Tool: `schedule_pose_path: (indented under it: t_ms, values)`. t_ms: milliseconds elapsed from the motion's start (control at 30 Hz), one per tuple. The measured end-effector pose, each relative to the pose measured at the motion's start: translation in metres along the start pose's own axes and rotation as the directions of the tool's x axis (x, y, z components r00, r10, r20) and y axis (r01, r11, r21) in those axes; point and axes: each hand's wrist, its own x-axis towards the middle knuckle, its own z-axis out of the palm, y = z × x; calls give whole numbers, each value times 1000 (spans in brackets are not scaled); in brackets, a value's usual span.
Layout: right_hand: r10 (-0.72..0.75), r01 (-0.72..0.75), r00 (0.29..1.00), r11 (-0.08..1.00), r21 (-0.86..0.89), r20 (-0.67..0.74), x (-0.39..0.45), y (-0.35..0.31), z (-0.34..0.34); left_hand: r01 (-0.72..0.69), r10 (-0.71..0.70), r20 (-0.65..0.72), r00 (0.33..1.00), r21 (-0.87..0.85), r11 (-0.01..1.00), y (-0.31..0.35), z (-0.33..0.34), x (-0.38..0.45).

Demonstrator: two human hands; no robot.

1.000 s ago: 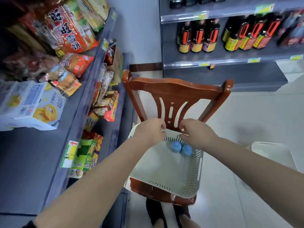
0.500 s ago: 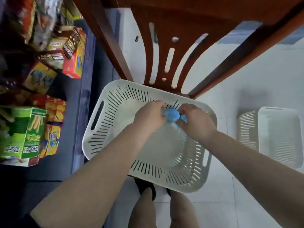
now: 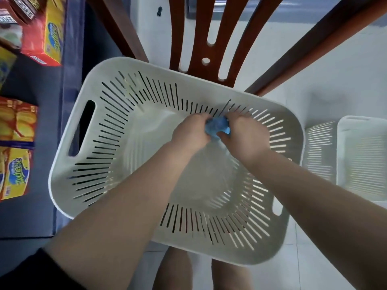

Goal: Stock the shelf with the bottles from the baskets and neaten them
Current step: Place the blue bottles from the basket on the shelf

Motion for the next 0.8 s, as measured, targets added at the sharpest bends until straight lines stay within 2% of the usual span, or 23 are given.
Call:
schedule_pose_path:
  t_ms: [133, 300, 433, 600, 800]
  values:
    - [-2, 2, 1000, 1000, 5, -22, 5, -3, 5, 5, -6, -17, 1000, -74, 997, -6, 5, 4]
    - [-70, 70, 998, 997, 20, -3, 1, -7, -1, 24, -27, -20, 999, -131, 991, -9, 5, -4]
    - [-108, 110, 993, 993, 43, -42, -9, -13, -18, -4, -6, -56, 998, -168, 986, -8, -8, -23]
    - [-194, 211, 970, 971, 115, -146, -27, -28, -63, -25, 1, -122, 992, -201, 979, 9, -47, -57]
    - [-274, 321, 928, 932, 167, -253, -48, -58, -154, -104, 46, -229, 972, -247, 963, 54, -125, -112]
